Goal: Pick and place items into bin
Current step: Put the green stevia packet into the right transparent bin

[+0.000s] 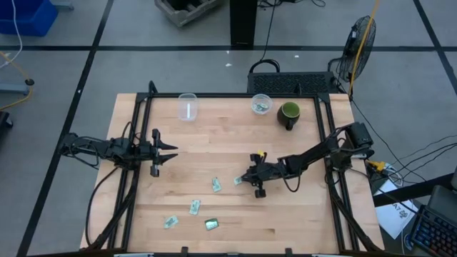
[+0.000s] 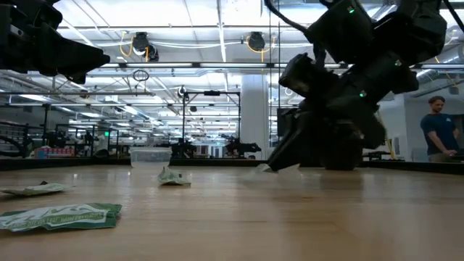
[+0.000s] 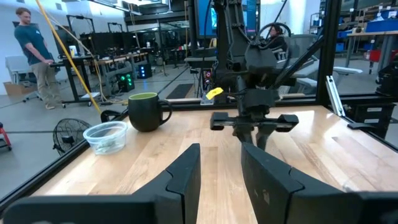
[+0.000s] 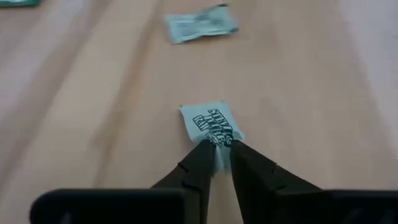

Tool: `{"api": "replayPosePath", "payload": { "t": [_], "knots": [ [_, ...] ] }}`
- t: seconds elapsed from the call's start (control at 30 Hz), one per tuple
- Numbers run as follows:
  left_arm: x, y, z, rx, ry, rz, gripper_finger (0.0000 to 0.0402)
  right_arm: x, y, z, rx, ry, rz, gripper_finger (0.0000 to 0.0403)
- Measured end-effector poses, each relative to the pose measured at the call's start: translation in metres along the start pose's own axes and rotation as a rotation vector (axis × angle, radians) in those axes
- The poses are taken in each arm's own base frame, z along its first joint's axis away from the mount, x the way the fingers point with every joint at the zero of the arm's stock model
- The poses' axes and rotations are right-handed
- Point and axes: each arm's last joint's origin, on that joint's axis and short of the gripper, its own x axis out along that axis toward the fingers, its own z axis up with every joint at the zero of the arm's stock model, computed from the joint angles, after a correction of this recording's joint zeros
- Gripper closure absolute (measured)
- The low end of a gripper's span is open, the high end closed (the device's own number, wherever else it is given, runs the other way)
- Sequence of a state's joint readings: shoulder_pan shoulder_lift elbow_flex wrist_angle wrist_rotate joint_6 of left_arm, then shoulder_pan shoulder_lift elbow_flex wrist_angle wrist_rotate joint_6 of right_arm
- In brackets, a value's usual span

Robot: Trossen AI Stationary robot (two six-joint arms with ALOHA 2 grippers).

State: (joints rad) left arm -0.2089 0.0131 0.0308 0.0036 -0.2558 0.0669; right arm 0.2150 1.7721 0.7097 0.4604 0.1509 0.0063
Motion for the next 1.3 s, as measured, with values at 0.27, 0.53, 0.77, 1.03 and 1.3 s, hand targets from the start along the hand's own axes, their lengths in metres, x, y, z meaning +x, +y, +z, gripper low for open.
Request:
{"api": "replayPosePath", "payload": {
  "t": [0.27, 0.53, 0.77, 1.03, 1.3],
  "knots": [
    [0.0, 0.0, 0.0, 0.0, -0.001, 0.0, 0.0279, 0.002, -0.024, 0.005, 0.054, -0.046, -0.071, 0.0364],
    [0.0, 0.0, 0.0, 0.0, 0.0, 0.0, 0.0279, 0.004, -0.053, 0.006, 0.113, -0.069, -0.149, 0.0379],
    [0.0, 0.0, 0.0, 0.0, 0.0, 0.0, 0.0279, -0.006, -0.083, 0.014, 0.171, -0.132, -0.244, 0.0393],
    [0.0, 0.0, 0.0, 0.0, 0.0, 0.0, 0.0279, -0.035, -0.116, 0.028, 0.191, -0.183, -0.523, 0.0402],
    [0.0, 0.0, 0.0, 0.0, -0.001, 0.0, 0.0279, -0.058, -0.148, 0.03, 0.196, -0.165, -0.744, 0.0402]
  ]
}}
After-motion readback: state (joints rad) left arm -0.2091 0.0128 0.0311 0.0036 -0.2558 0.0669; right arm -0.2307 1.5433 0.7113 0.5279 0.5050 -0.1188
